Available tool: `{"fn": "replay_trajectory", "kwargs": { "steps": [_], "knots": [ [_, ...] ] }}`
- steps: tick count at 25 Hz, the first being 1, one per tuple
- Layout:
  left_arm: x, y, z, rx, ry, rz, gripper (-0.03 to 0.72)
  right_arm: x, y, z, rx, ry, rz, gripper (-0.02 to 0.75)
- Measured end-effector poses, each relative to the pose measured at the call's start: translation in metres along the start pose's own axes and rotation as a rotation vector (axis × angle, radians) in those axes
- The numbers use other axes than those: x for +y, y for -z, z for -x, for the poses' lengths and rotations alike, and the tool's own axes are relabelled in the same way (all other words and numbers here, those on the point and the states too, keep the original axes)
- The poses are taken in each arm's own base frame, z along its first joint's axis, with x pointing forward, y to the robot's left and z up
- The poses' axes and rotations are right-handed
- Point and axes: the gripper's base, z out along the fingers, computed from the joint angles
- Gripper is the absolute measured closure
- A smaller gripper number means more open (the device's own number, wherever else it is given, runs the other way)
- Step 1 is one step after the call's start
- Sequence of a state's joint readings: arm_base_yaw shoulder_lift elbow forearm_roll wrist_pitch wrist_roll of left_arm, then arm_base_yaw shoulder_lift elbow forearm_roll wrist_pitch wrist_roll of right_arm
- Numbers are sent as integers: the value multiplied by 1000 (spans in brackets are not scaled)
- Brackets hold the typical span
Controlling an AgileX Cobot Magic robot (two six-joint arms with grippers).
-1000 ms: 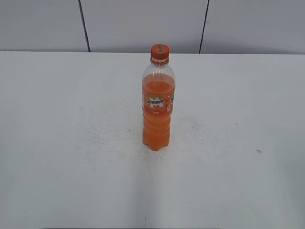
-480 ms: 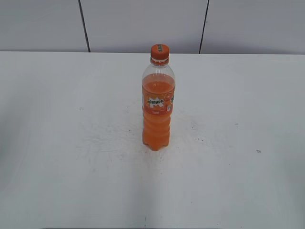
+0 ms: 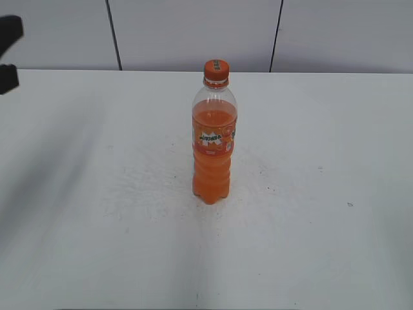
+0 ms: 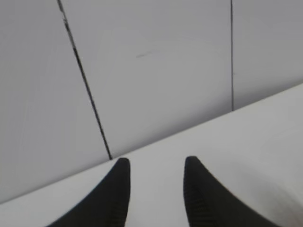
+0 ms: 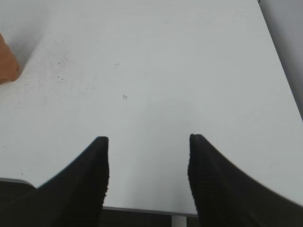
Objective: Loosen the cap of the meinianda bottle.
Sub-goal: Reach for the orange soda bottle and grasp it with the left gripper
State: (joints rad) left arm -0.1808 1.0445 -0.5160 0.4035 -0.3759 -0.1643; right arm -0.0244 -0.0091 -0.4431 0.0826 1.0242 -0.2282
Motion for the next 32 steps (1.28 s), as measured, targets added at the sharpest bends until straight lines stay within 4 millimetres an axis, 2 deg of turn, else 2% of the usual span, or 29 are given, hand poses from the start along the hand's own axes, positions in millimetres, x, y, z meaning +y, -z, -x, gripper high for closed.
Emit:
{"fn": "replay_trajectory", "kwargs": {
  "steps": [3,8,10,14,16,25,28,32],
  "knots": [
    [-7,-15,-15,40,58,-79,445,0,0,0,0,0,0,330],
    [-24,-38,-36,32,16,-253,430,0,0,0,0,0,0,330],
    [-30,-46,-47,37,11,-318,363,0,0,0,0,0,0,330],
    [-40,-59,-64,14,62,-403,92,0,0,0,0,0,0,330],
    [-43,-63,-70,-14,89,-438,32,0,0,0,0,0,0,330],
    [-50,-75,-121,3,76,-768,68,0,0,0,0,0,0,330],
    [-53,-89,-126,-4,1,-888,90,0,0,0,0,0,0,330],
    [-59,-105,-133,2,-11,-951,90,0,0,0,0,0,0,330]
  ]
}}
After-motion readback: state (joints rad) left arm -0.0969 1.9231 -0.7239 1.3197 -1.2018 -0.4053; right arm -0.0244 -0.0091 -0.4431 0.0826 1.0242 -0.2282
